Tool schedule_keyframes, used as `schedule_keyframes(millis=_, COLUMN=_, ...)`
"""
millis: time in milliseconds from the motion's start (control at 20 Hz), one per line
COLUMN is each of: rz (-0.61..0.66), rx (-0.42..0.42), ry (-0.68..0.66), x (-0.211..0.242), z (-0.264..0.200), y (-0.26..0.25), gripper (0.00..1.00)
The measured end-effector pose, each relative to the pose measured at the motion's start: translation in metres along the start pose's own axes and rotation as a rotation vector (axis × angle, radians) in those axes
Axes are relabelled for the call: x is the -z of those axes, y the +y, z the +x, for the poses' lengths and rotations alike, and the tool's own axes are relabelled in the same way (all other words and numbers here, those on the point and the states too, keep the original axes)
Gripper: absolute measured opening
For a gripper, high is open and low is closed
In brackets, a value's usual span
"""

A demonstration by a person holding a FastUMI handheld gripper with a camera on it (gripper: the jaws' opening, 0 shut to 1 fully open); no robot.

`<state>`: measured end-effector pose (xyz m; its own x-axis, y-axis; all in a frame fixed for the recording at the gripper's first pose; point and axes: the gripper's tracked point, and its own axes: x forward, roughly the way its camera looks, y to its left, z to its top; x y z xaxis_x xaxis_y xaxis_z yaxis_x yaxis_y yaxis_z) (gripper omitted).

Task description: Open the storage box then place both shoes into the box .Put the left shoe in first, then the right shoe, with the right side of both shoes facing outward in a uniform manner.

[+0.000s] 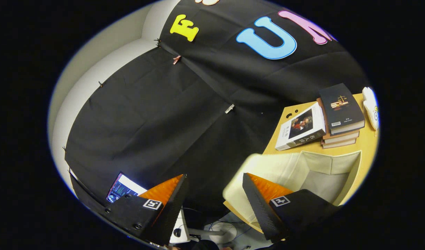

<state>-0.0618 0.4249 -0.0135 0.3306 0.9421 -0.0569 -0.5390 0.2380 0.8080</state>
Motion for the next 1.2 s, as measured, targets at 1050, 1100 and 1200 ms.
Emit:
schedule_keyframes(millis=1050, rz=-0.093, rx=0.728, ry=-0.038, x=0.040, z=-0.274, y=-0.215, gripper=0.98)
schedule_keyframes(millis=1100, rz=-0.068, rx=0.752, ry=-0.036, x=0.049, z=-0.286, y=-0.224, gripper=0.97)
schedule_keyframes(millis=1200, rz=-0.039, rx=0.809, ry=-0.022, x=0.066, z=-0.310, y=-0.243, gripper=0.97)
